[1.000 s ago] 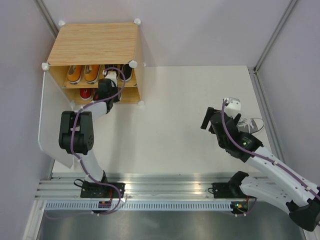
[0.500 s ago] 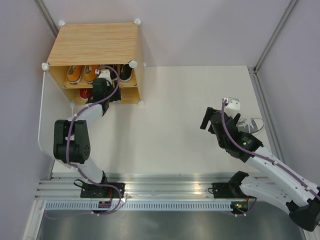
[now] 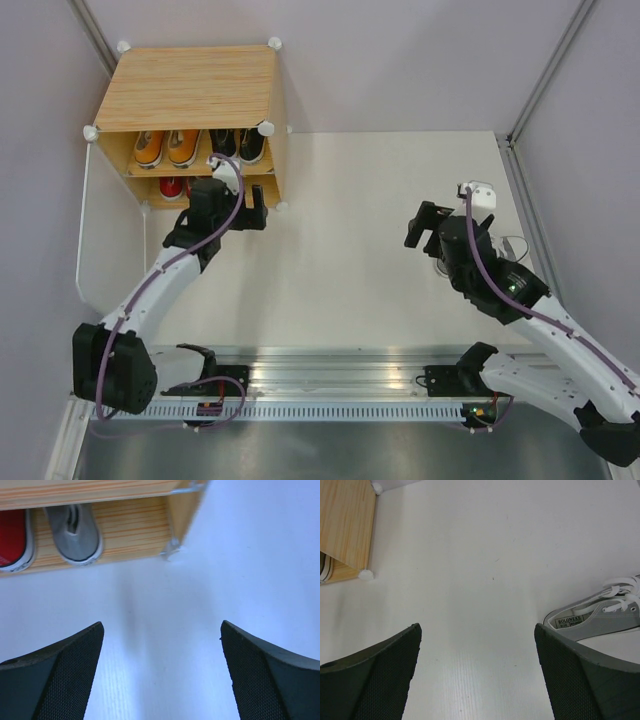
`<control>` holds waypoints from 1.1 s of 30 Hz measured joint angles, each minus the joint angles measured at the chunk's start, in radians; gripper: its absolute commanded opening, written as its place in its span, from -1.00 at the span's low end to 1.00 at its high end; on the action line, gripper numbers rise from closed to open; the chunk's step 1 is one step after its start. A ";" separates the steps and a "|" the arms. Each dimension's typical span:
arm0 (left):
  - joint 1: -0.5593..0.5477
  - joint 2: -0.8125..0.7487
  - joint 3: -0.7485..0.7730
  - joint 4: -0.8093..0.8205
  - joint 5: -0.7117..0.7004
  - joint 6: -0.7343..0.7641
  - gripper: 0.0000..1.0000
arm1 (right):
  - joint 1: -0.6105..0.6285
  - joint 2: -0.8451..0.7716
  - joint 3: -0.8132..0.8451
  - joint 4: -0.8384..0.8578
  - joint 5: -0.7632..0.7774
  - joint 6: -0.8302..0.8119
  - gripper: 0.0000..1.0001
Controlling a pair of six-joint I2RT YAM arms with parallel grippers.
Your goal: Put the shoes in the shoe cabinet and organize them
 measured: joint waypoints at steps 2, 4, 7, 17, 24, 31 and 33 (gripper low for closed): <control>-0.072 -0.052 0.000 -0.032 0.008 -0.004 1.00 | 0.000 -0.010 0.042 -0.016 0.000 -0.009 0.96; -0.156 -0.087 0.001 -0.047 0.012 -0.008 1.00 | 0.000 -0.026 0.072 -0.031 0.000 -0.015 0.96; -0.281 -0.087 0.019 -0.068 0.028 -0.014 1.00 | 0.000 -0.053 0.104 -0.055 0.005 -0.019 0.96; -0.569 0.139 0.150 -0.032 0.061 0.013 1.00 | 0.000 -0.081 0.117 -0.144 0.049 0.014 0.96; -0.623 0.272 0.224 0.041 0.126 0.031 1.00 | 0.000 -0.051 0.118 -0.251 0.165 0.137 0.96; -0.637 0.302 0.242 0.087 0.145 0.031 0.99 | -0.045 0.090 0.119 -0.389 0.298 0.301 0.96; -0.637 0.300 0.241 0.091 0.130 0.031 0.99 | -0.100 0.151 0.119 -0.396 0.296 0.318 0.96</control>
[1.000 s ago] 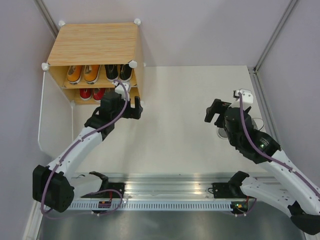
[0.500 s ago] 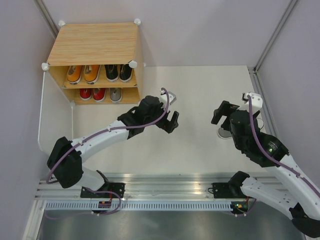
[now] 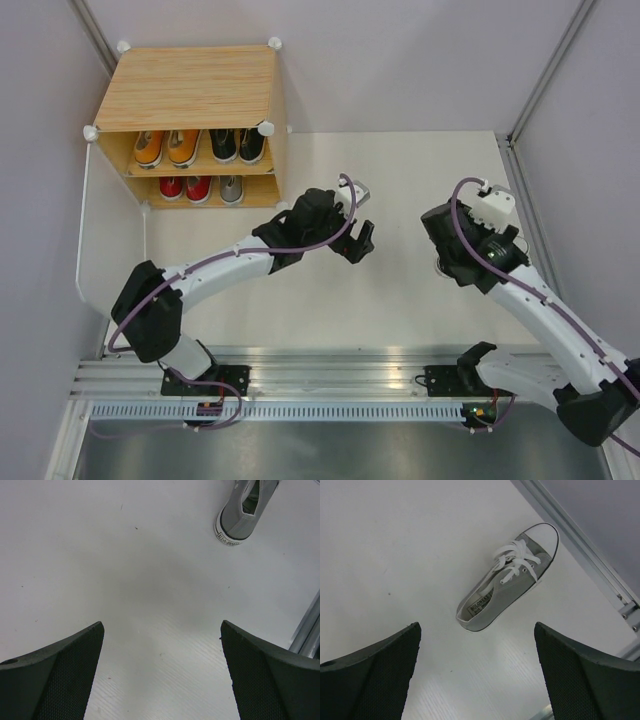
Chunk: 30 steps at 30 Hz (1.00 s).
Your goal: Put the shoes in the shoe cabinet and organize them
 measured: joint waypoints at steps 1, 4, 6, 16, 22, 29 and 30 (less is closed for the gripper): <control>0.000 -0.003 -0.003 0.001 -0.004 0.000 0.99 | -0.028 0.024 0.000 -0.001 -0.002 0.003 0.96; 0.000 -0.024 -0.031 0.003 -0.020 0.000 1.00 | -0.143 0.103 0.000 0.007 -0.016 0.004 0.96; 0.000 -0.048 -0.060 -0.001 -0.027 0.000 1.00 | -0.218 0.147 -0.001 0.031 -0.051 -0.007 0.96; 0.000 -0.163 -0.179 -0.056 -0.097 0.000 1.00 | -0.629 0.375 -0.087 0.262 -0.313 -0.064 0.92; 0.000 -0.190 -0.201 -0.077 -0.122 0.000 0.99 | -0.685 0.470 -0.140 0.372 -0.405 -0.092 0.55; 0.000 -0.190 -0.204 -0.078 -0.150 0.000 0.99 | -0.682 0.509 -0.168 0.472 -0.479 -0.126 -0.75; 0.000 -0.190 -0.204 -0.079 -0.151 0.001 1.00 | -0.677 0.506 -0.169 0.476 -0.480 -0.132 -0.89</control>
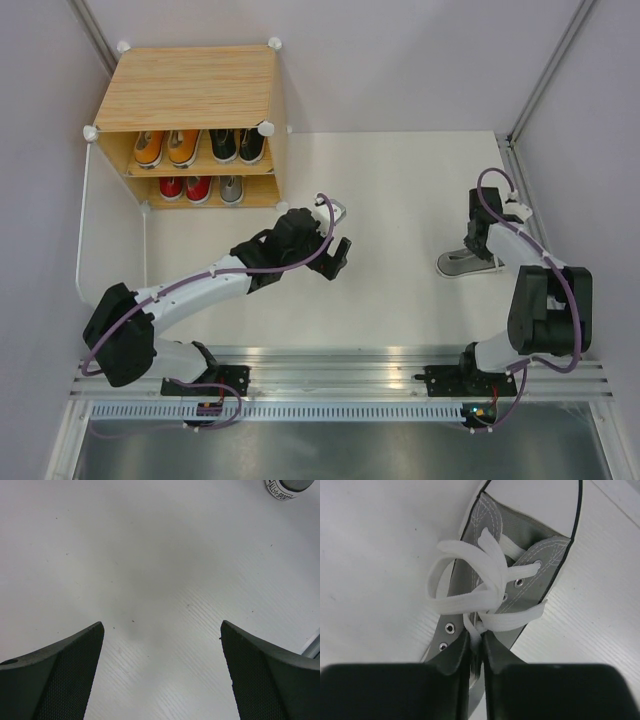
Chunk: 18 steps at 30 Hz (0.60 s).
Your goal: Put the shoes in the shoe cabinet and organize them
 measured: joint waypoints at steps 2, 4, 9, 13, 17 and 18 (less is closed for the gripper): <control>0.000 0.000 0.000 0.000 -0.005 0.000 1.00 | 0.019 -0.011 -0.004 0.001 0.006 -0.006 -0.99; 0.000 0.000 0.000 0.000 -0.007 0.000 0.99 | 0.057 -0.015 -0.005 -0.001 0.006 -0.003 -0.99; 0.000 0.000 0.000 0.003 -0.008 0.000 0.99 | 0.264 -0.014 0.004 -0.014 -0.013 0.039 -0.99; 0.000 0.000 -0.014 0.024 -0.021 -0.001 1.00 | 0.431 0.046 0.090 -0.060 -0.048 0.086 -0.99; 0.000 0.000 -0.053 0.037 -0.056 -0.006 0.99 | 0.557 0.171 0.230 -0.081 -0.063 0.113 -0.99; 0.000 -0.002 -0.064 0.041 -0.063 -0.010 0.99 | 0.583 0.201 0.262 -0.083 -0.060 0.118 -0.99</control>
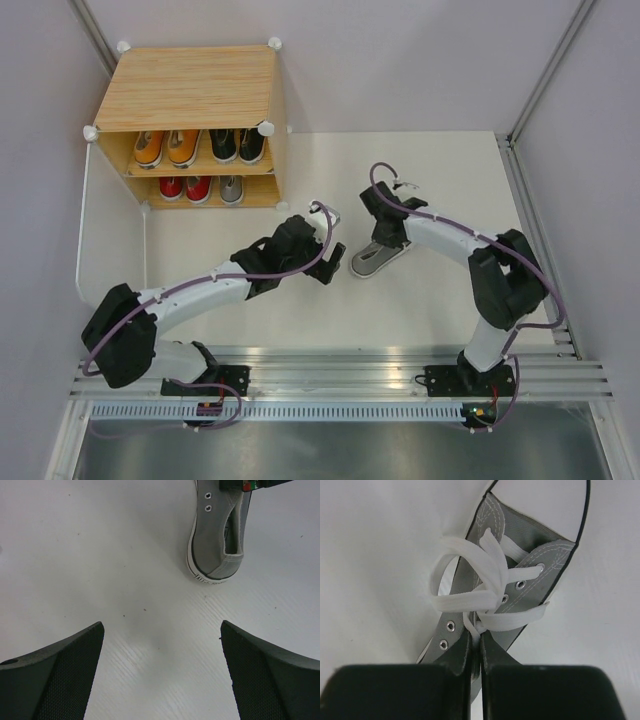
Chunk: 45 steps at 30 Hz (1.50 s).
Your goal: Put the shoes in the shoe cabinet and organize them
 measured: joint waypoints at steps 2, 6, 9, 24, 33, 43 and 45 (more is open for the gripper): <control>0.000 -0.010 -0.023 0.002 -0.019 -0.007 0.99 | 0.051 0.053 0.053 -0.003 0.012 0.008 -0.98; 0.000 -0.055 -0.074 0.013 -0.053 -0.018 0.98 | 0.109 0.125 0.124 -0.007 0.027 0.000 -0.67; 0.000 -0.074 -0.088 0.018 -0.072 -0.029 0.98 | 0.116 0.135 0.134 -0.011 0.024 -0.020 -0.16; -0.002 0.006 -0.087 0.045 0.071 -0.056 0.89 | 0.146 -0.155 0.159 -0.082 0.064 -0.137 0.74; -0.079 0.168 0.027 0.120 0.048 -0.056 0.82 | 0.142 -0.489 0.008 -0.158 0.187 -0.137 0.83; -0.083 0.309 0.055 0.207 -0.023 -0.044 0.57 | 0.141 -0.798 -0.165 -0.166 0.285 -0.118 0.96; -0.083 0.327 0.059 0.216 -0.023 -0.043 0.47 | 0.141 -0.838 -0.200 -0.159 0.291 -0.114 0.96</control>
